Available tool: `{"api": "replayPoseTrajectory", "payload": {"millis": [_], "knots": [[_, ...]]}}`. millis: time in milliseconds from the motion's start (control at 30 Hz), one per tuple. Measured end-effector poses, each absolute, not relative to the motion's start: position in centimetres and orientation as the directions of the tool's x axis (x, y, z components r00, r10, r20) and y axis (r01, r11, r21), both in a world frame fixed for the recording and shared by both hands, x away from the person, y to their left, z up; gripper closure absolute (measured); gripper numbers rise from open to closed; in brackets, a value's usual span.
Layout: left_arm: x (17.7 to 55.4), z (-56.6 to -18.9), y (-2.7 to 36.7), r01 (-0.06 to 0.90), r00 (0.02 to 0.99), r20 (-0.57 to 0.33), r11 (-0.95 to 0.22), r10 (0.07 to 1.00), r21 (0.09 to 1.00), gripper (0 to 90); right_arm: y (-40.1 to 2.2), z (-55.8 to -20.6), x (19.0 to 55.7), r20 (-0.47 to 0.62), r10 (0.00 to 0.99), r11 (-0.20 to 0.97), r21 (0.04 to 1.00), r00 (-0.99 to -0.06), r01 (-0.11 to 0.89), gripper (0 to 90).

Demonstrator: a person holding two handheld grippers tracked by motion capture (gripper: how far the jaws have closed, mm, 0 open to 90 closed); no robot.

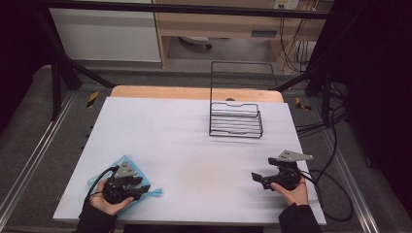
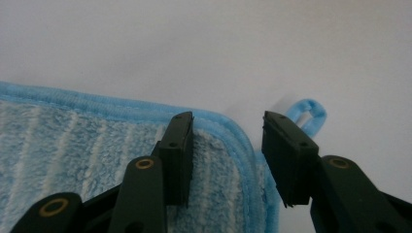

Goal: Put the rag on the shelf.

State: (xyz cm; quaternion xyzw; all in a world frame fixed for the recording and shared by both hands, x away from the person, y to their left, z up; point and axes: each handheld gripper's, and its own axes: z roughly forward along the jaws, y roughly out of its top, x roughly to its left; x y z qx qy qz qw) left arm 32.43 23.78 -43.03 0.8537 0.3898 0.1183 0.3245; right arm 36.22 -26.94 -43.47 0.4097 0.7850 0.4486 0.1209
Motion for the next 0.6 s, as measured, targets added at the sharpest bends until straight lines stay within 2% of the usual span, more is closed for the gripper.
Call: {"api": "replayPoseTrajectory", "payload": {"millis": [167,467,600], "knots": [[32.39,-43.66,23.50,0.593,0.656,-0.029,-0.490,0.755,0.639,57.4,-26.97,-43.47,36.25,0.176,0.753,0.260,0.806,-0.634,0.532,2.6],[32.44,-43.80,23.46,0.608,0.632,-0.020,-0.481,0.774,0.631,67.0,-27.12,-43.42,36.25,0.177,0.756,0.257,0.805,-0.631,0.534,2.6],[32.76,-43.73,23.79,0.631,0.618,-0.050,-0.456,0.785,0.628,72.1,-27.16,-43.45,36.25,0.180,0.756,0.255,0.805,-0.629,0.536,2.7]]}}
